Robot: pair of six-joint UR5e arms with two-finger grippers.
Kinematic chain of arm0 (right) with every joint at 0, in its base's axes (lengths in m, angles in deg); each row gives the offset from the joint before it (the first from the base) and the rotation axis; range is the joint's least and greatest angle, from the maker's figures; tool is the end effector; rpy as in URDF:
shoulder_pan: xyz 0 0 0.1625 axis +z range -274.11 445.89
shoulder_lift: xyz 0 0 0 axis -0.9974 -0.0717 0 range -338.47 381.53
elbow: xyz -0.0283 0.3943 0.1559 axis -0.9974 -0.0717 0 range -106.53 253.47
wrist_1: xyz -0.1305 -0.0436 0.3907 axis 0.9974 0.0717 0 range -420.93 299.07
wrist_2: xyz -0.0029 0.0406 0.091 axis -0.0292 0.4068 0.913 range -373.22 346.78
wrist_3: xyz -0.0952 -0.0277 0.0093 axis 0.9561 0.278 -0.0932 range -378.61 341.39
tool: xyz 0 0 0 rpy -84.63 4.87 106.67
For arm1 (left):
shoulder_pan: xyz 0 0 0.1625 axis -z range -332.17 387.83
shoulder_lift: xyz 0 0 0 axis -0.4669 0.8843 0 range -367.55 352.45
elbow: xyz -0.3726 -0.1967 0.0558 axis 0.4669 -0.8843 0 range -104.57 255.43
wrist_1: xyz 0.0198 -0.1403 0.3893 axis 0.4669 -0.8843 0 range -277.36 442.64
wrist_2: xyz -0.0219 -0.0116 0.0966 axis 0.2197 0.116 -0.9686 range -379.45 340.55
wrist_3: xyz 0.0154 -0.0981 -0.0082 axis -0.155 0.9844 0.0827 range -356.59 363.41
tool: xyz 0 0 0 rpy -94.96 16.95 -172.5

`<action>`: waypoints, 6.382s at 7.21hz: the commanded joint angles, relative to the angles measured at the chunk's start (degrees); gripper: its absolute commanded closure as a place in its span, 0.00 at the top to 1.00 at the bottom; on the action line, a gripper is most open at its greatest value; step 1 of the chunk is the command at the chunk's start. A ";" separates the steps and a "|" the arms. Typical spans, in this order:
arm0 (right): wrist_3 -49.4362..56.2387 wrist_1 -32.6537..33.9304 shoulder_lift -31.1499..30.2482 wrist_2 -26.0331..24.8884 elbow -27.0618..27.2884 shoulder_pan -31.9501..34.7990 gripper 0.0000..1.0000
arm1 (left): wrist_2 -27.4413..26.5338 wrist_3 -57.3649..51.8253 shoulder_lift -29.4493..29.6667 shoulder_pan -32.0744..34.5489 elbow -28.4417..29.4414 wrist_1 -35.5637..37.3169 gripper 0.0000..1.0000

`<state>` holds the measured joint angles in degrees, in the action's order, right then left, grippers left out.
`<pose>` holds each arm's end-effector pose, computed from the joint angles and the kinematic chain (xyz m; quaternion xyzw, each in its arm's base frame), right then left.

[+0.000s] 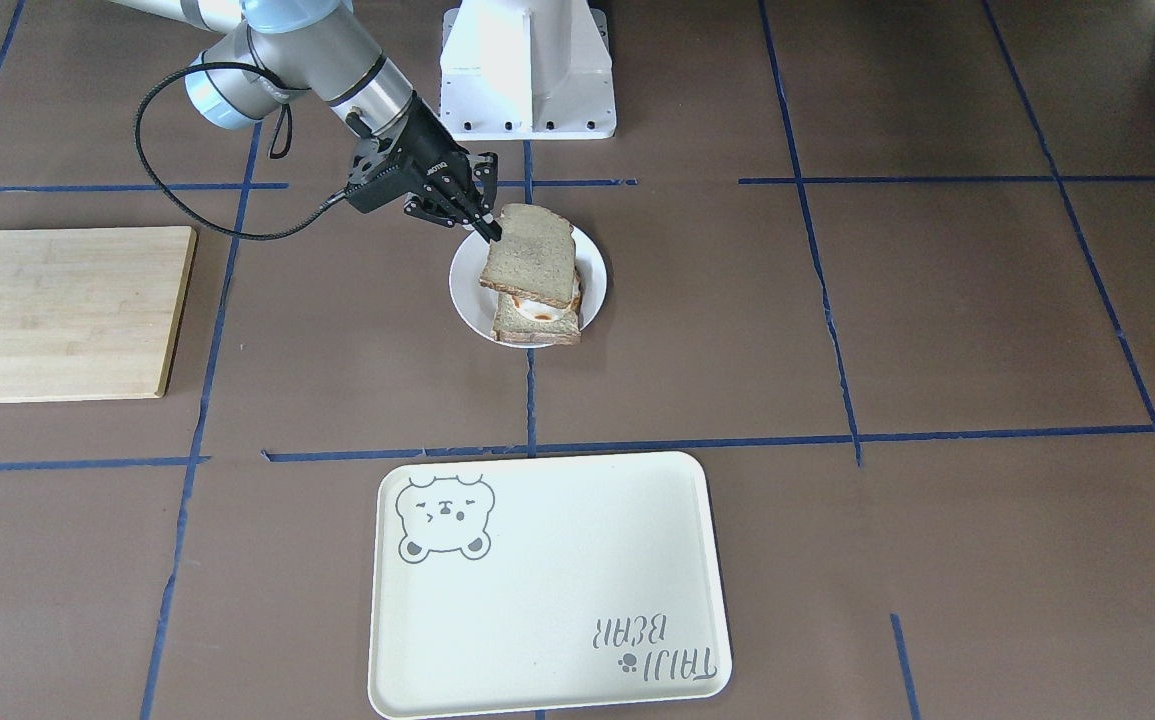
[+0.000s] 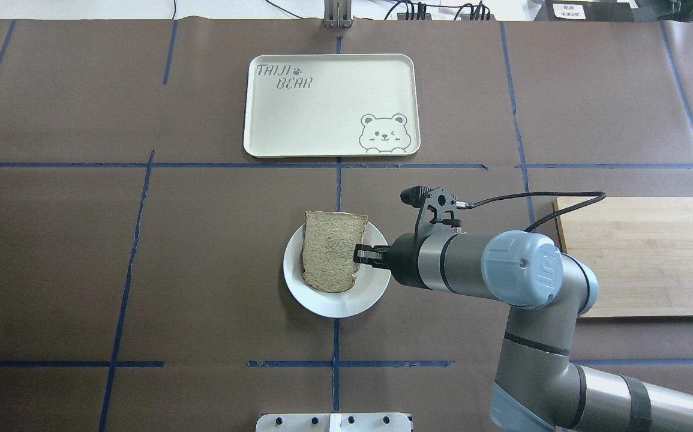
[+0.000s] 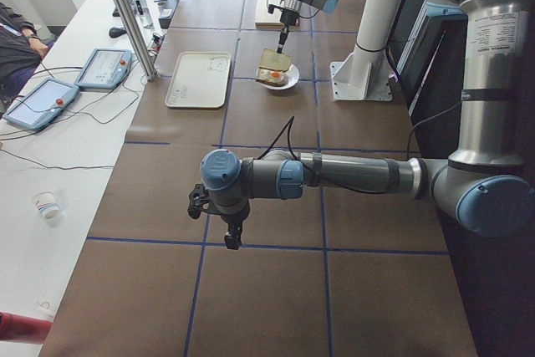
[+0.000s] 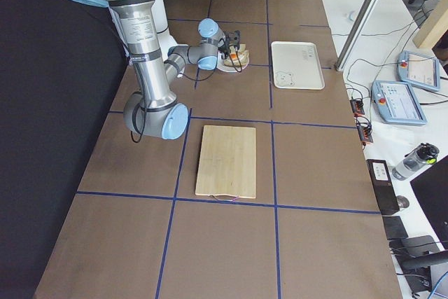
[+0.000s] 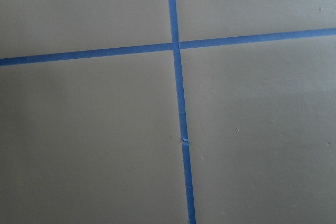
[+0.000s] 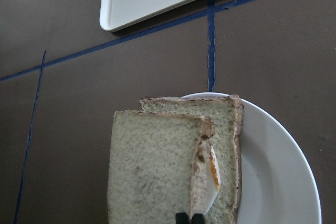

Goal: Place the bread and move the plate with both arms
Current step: 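Carry the bread with the right gripper and lay it on the egg, then raise the right gripper away while the left arm reaches toward the plate, then grasp the white plate rim nearest the left gripper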

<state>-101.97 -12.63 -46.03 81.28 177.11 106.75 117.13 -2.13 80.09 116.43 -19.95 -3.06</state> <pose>-0.5135 -0.3299 0.2478 0.1195 -0.6166 0.0718 0.7748 -0.0493 -0.4737 0.6372 0.0040 0.3955 0.0512 0.9170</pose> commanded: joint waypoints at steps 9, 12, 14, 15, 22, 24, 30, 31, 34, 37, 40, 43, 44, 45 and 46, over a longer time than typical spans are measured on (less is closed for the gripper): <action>1.88 0.39 2.25 2.34 -4.50 4.78 1.00 | 2.18 0.18 1.12 -0.35 -1.82 -0.17 1.00; 4.85 14.65 1.29 12.64 -1.62 17.51 1.00 | 8.35 11.50 5.34 -3.67 -2.18 -9.77 1.00; 19.30 32.55 0.15 12.73 6.18 21.40 1.00 | 8.00 38.53 5.35 -11.57 -1.75 -29.96 1.00; 27.38 42.39 0.14 12.73 9.36 23.50 1.00 | 7.91 51.11 5.44 -15.26 -1.40 -39.45 1.00; 60.30 53.91 -7.93 28.99 8.07 41.80 1.00 | -25.68 112.21 9.48 -45.65 -1.48 -80.40 1.00; 62.43 54.01 -8.90 29.34 7.89 42.86 1.00 | -31.63 112.32 11.05 -53.93 -1.04 -81.12 0.79; 66.13 53.48 -11.11 33.82 5.87 46.20 1.00 | -33.92 111.80 20.98 -63.36 7.64 -80.33 0.45; 66.13 53.48 -11.19 34.69 5.87 46.28 1.00 | -34.01 111.80 22.30 -63.98 9.57 -80.33 0.45; 66.13 53.48 -11.28 34.70 5.96 46.64 1.00 | -33.93 111.80 23.28 -64.42 10.91 -80.24 0.45; 66.13 53.48 -11.37 34.70 5.96 46.64 1.00 | -34.01 111.80 23.37 -65.21 11.26 -80.24 0.45; 66.22 53.39 -11.28 34.70 5.96 47.07 1.00 | -34.01 111.80 24.77 -65.92 12.32 -80.16 0.45; 66.39 53.39 -11.37 34.70 5.96 47.43 1.00 | -34.10 111.80 26.44 -66.36 13.63 -80.16 0.45; 66.39 53.39 -11.37 34.70 5.96 47.51 1.00 | -34.10 111.80 26.70 -66.45 14.07 -80.16 0.45; 66.39 53.48 -11.37 34.70 5.96 47.60 1.00 | -34.01 111.80 26.71 -66.45 14.08 -80.16 0.41; 66.39 53.48 -11.37 34.70 5.96 47.69 1.00 | -33.93 111.71 26.71 -66.45 13.99 -80.24 0.26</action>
<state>-35.58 40.81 -57.40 115.98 183.07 154.33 83.11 109.65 106.73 50.02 -5.97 -83.23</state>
